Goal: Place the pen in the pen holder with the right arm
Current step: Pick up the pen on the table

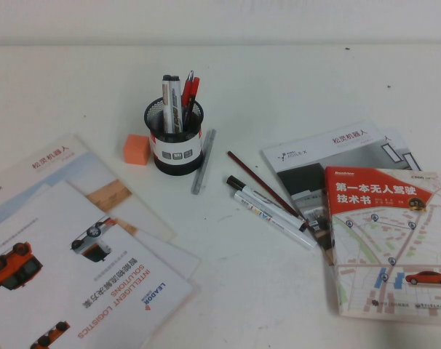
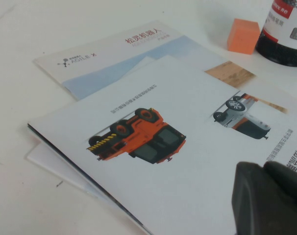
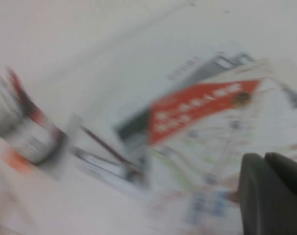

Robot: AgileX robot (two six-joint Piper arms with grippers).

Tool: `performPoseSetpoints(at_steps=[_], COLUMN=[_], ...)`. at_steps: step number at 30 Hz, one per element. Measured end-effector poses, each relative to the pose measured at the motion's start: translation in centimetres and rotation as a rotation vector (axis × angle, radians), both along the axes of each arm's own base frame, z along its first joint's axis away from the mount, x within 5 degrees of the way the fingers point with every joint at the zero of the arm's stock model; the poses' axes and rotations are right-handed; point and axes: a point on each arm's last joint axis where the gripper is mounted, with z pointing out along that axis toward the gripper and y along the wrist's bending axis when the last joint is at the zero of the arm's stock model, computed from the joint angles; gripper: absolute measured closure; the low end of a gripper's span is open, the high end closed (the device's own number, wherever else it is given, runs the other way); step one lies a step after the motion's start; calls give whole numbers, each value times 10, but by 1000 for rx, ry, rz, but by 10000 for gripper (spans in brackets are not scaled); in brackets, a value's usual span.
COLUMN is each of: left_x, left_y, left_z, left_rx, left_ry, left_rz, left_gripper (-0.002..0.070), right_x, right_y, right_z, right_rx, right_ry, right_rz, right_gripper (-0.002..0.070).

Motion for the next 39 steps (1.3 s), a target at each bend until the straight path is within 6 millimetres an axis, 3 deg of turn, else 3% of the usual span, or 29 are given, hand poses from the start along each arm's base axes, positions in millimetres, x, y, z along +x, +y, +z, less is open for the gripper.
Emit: performPoseSetpoints(at_steps=[5,7,15,21,27,30,32,39], left_x=[0,0,0,0,0,0,0,0], left_y=[0,0,0,0,0,0,0,0], left_z=[0,0,0,0,0,0,0,0], left_rx=[0,0,0,0,0,0,0,0], left_ry=[0,0,0,0,0,0,0,0], left_rz=[0,0,0,0,0,0,0,0], left_gripper=[677,677,677,678,678,678,677,678], right_x=[1,1,2,0,12,33,53,129], right_y=[5,4,2,8,18,19,18,27], right_z=[13,16,18,26,85,120,130,137], right_rx=[549,678,740,547,107,-120,-206,-347], right_ry=[-41,-52,-68,-81,-24,53,118,416], right_rz=[-18,-33,-51,28,185,236,247,399], right_gripper=[696,696,696,696,696,696,696,696])
